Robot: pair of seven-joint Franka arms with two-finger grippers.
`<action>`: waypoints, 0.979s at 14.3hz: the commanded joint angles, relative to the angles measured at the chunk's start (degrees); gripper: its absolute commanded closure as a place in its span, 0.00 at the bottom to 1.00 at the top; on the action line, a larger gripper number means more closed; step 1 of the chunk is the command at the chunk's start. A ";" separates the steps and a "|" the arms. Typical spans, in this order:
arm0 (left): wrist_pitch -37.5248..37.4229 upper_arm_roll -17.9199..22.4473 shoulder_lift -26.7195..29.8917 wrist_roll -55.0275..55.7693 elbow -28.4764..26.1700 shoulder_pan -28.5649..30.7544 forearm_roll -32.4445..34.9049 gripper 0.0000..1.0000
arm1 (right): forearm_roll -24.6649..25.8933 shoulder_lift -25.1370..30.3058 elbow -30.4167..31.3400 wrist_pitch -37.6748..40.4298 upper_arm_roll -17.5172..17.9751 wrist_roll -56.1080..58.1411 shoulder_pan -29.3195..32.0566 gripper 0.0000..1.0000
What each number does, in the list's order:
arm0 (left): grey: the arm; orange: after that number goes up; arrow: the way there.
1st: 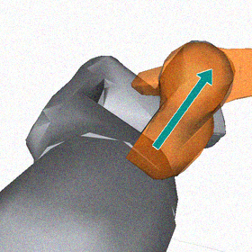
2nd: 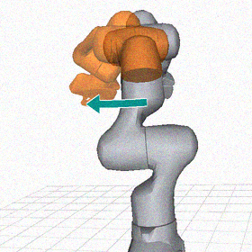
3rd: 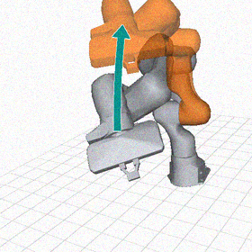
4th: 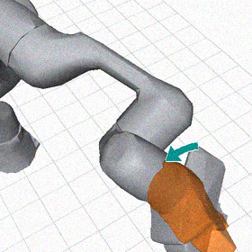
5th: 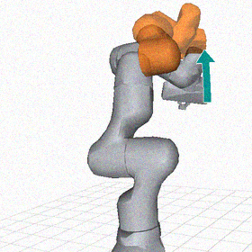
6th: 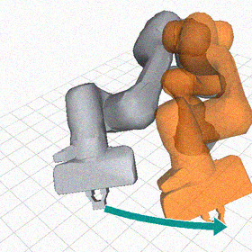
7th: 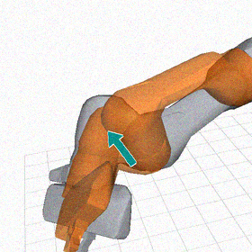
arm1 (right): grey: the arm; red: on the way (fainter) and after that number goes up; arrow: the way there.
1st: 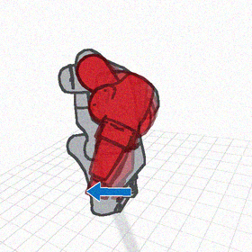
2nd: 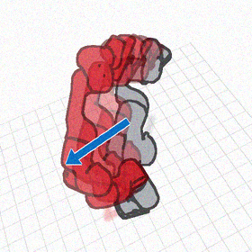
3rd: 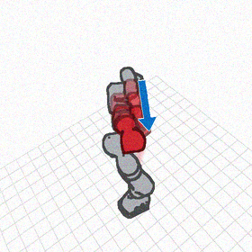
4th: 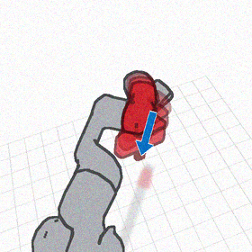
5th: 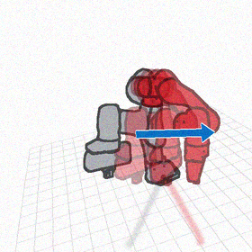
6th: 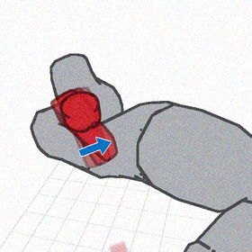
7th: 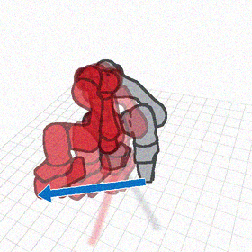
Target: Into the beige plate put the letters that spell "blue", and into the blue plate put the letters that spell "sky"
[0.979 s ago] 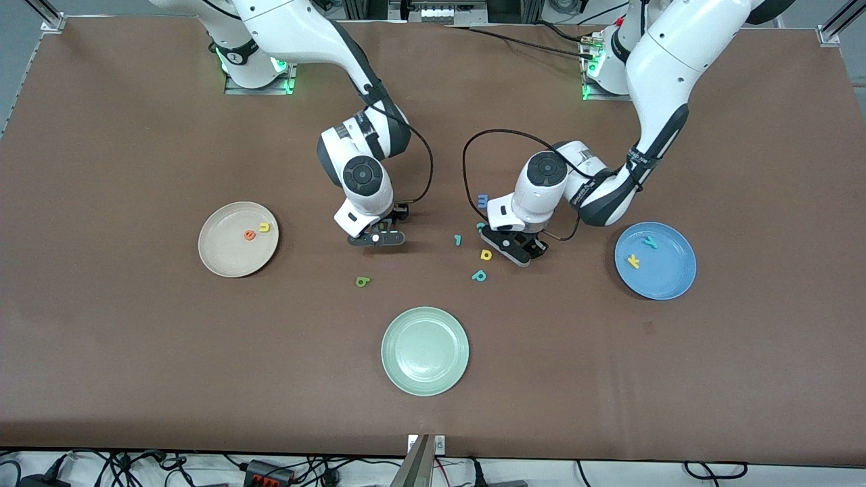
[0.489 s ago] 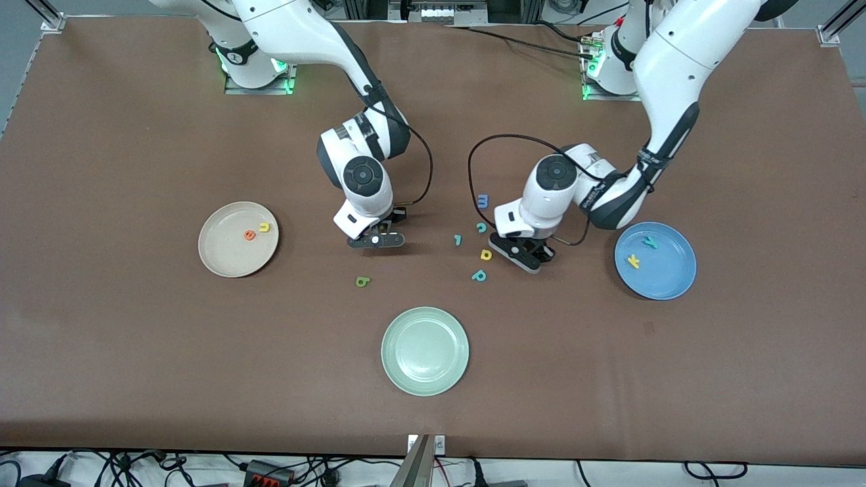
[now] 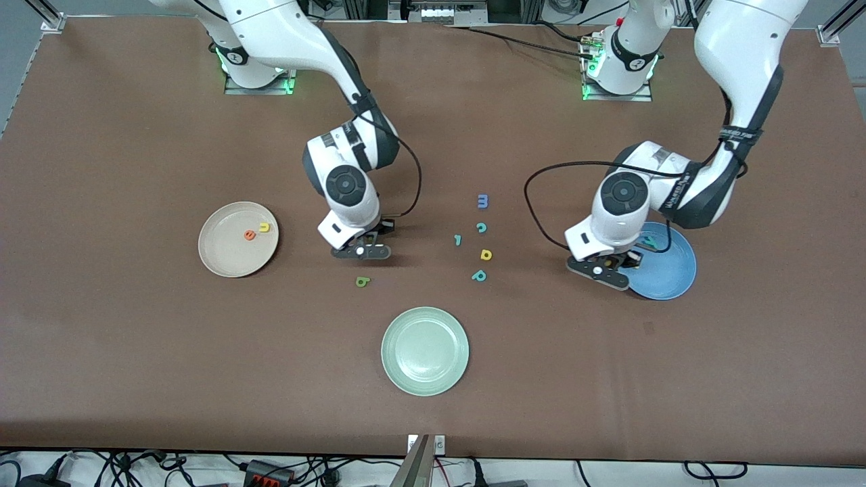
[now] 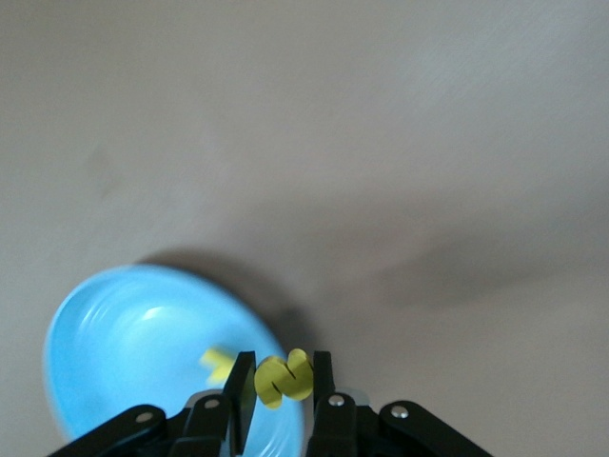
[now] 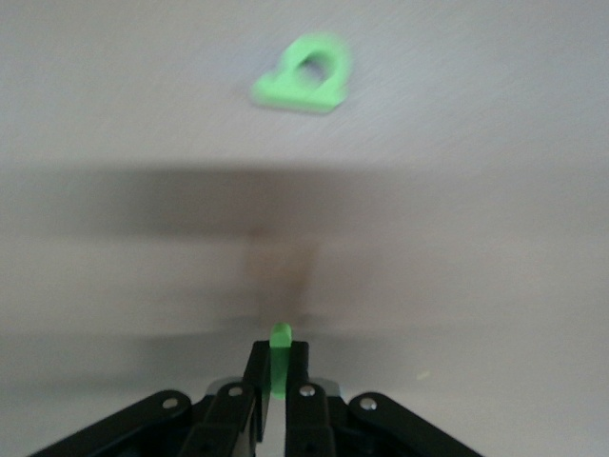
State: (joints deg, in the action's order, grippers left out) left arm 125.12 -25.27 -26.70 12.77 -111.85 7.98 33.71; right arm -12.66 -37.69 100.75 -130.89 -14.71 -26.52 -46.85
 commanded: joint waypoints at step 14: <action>-20.02 -9.16 0.69 -6.88 10.12 11.71 -2.13 0.00 | 1.23 9.39 13.60 11.89 -8.93 28.36 20.04 0.97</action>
State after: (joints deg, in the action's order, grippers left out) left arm 114.98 -30.42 -27.19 7.42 -107.41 18.94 33.43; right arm -12.19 -29.23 112.21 -117.31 -24.09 -0.79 -28.33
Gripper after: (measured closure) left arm 0.000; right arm 0.899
